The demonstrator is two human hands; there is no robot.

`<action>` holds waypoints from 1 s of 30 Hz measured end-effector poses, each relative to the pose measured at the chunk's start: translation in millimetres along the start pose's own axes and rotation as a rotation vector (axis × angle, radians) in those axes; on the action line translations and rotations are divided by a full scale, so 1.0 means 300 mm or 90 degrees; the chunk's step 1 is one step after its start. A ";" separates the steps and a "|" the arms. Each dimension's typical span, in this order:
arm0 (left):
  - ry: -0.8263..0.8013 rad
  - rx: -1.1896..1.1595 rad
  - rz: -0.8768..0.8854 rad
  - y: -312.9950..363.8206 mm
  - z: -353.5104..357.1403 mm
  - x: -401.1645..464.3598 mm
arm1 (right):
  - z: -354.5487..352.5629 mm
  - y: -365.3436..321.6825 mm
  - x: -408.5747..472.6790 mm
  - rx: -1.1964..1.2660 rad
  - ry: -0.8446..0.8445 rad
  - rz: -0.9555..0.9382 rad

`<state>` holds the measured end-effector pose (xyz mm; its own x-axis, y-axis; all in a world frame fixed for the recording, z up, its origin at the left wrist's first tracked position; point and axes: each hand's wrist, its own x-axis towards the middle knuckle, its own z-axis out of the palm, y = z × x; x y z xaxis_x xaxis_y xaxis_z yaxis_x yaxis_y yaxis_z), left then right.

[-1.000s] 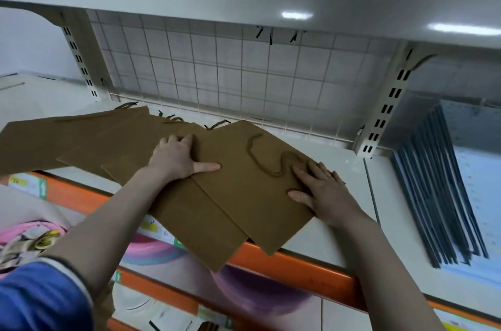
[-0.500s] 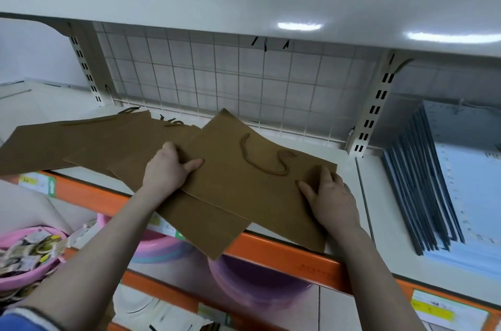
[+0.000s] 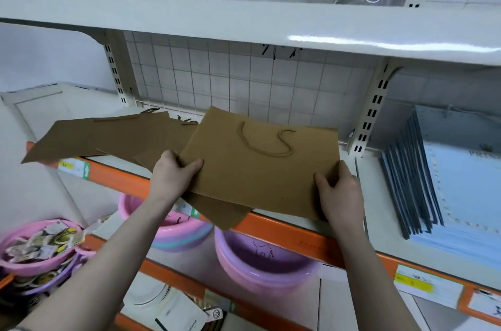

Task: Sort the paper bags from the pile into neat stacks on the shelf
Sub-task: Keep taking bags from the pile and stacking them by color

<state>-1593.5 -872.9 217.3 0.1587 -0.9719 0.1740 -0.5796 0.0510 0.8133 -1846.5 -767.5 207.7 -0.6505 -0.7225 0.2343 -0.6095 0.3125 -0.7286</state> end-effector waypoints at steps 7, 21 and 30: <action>-0.121 0.003 0.039 0.026 -0.081 -0.098 | -0.144 0.019 -0.139 0.007 -0.009 -0.023; -0.072 0.130 0.171 0.070 -0.050 -0.471 | -0.392 0.080 -0.485 -0.257 0.040 0.021; -0.073 0.081 0.190 0.255 0.036 -0.768 | -0.709 0.332 -0.590 -0.111 0.052 0.027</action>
<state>-1683.1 -647.7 233.6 -0.1188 -0.9384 0.3245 -0.6832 0.3144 0.6591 -1888.4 -477.3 230.5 -0.7080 -0.6557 0.2623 -0.6453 0.4496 -0.6176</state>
